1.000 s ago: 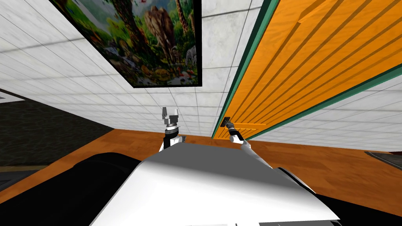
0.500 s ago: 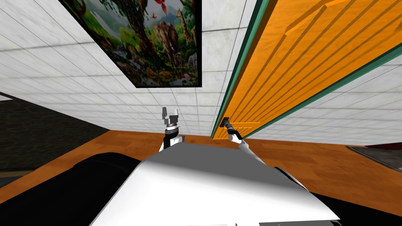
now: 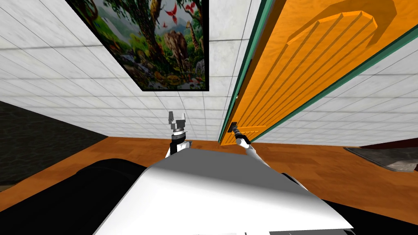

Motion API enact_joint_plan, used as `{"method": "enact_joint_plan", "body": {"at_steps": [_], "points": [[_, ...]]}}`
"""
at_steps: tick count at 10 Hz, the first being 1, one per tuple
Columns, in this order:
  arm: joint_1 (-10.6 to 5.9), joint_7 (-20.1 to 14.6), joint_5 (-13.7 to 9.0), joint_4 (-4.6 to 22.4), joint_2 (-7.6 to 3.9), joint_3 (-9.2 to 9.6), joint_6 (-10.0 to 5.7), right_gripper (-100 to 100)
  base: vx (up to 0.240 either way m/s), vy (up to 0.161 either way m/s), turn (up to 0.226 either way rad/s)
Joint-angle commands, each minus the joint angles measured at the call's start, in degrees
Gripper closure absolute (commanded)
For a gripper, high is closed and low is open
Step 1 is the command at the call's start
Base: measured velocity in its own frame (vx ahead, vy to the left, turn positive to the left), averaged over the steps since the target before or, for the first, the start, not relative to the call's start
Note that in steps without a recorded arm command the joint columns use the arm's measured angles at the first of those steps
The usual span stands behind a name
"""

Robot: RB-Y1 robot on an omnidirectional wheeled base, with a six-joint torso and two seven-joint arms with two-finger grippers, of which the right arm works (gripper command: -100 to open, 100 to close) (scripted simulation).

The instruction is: Pull the door open

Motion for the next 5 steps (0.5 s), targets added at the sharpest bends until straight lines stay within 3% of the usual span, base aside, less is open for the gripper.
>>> {"method": "enact_joint_plan", "body": {"at_steps": [1,2,3,4,5], "points": [[0.80,-1.6,-1.9,0.7,-0.10,-0.31,1.30,100,-0.045,-0.014,-0.040],[0.83,-3.5,-4.1,0.5,0.92,-1.02,3.65,100,-0.054,-0.031,-0.075],[0.83,-3.9,-5.0,0.5,0.92,-1.02,3.65,100,-0.036,-0.026,-0.033],[0.87,-6.2,-6.9,0.3,1.95,-1.73,5.45,100,-0.047,-0.022,-0.050],[0.87,-6.2,-8.0,0.3,1.95,-1.73,6.00,100,-0.040,-0.020,-0.062]]}}
